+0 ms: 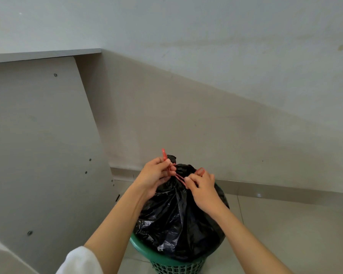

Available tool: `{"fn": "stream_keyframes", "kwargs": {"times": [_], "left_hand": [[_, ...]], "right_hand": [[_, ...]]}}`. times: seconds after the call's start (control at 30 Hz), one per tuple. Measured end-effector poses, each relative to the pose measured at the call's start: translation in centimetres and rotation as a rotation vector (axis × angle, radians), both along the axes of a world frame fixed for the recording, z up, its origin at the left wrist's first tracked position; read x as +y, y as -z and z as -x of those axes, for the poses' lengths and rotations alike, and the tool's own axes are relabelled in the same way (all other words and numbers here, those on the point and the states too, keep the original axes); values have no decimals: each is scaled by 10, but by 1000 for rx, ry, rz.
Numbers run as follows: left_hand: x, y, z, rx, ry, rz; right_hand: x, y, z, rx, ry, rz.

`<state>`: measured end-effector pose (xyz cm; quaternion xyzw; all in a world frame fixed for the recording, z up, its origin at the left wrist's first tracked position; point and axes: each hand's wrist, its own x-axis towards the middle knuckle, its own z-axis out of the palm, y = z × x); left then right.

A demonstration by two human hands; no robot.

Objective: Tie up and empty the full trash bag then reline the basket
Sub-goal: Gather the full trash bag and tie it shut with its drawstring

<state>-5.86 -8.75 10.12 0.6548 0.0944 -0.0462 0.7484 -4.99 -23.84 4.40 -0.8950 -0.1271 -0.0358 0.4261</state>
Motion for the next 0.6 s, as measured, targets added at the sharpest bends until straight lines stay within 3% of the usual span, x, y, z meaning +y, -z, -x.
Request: {"fn": "stream_keyframes", "kwargs": {"times": [0.07,0.17,0.27,0.33,0.4,0.5,0.6], "left_hand": [[5,-3,1,-74,28,-214],[14,-9,1,-168,40,-383],[20,-11,0,-234,62,-498],[20,-11,1,-235,123,-490],[20,-10,2,-227,159,-460],[23,-9,2,-218,126,-384],[26,-5,0,-185,75,-294]], "right_hand": [[-5,0,-1,-20,116,-56],[-9,-9,-1,-148,327,-96],[-2,-24,-6,-321,230,-131],[8,-37,-10,-262,-1,-207],[17,-47,-14,-87,-178,-300],[23,-51,-17,104,-220,-405],[24,-37,-10,-186,-73,-227]]}}
